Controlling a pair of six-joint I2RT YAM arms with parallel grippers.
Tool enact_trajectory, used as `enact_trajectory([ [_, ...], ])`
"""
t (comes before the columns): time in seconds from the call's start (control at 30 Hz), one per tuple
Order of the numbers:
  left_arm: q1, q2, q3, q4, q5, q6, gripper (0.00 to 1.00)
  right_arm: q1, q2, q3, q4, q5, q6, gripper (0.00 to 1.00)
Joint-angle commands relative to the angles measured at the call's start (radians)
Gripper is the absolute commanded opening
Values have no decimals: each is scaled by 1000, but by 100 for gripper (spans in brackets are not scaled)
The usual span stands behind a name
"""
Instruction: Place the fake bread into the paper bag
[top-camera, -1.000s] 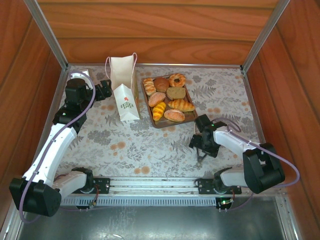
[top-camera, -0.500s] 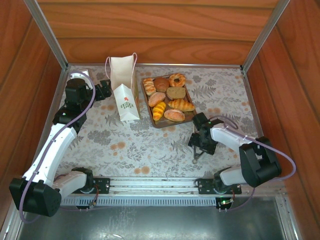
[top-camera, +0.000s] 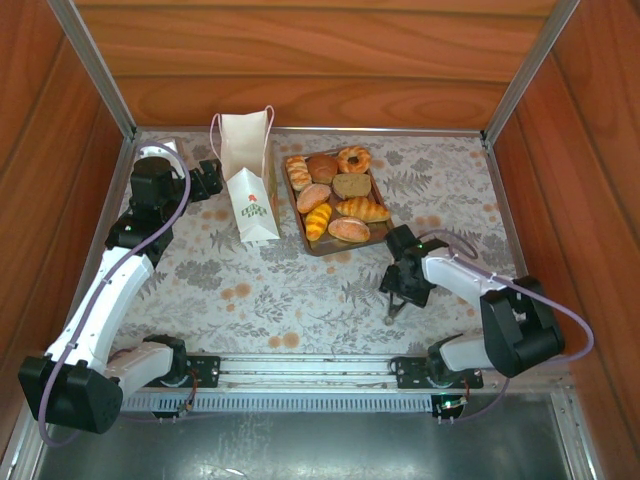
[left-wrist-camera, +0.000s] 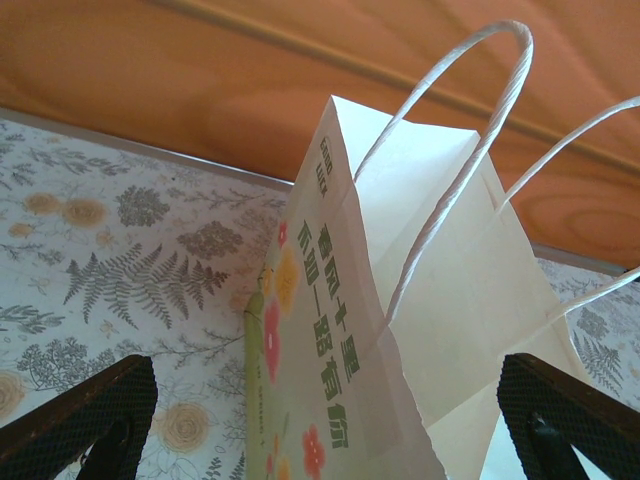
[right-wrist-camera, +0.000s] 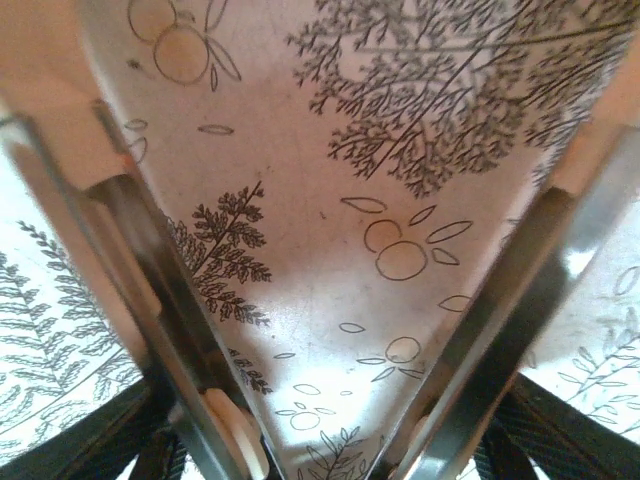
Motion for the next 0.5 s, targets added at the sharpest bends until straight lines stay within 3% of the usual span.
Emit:
enact_trajectory([
  [0.0,5,-21,-8,-14,-19,-11,93,10,-93,-4,-66,92,11,68],
  [0.27,5,-21,-4,-15,-19,-16,93,-6,-276,29,-183,186,-48,51],
  [0.47,6,-24,1,-19,-11,-24,93,-61,-342,120,-241,179,-147,49],
])
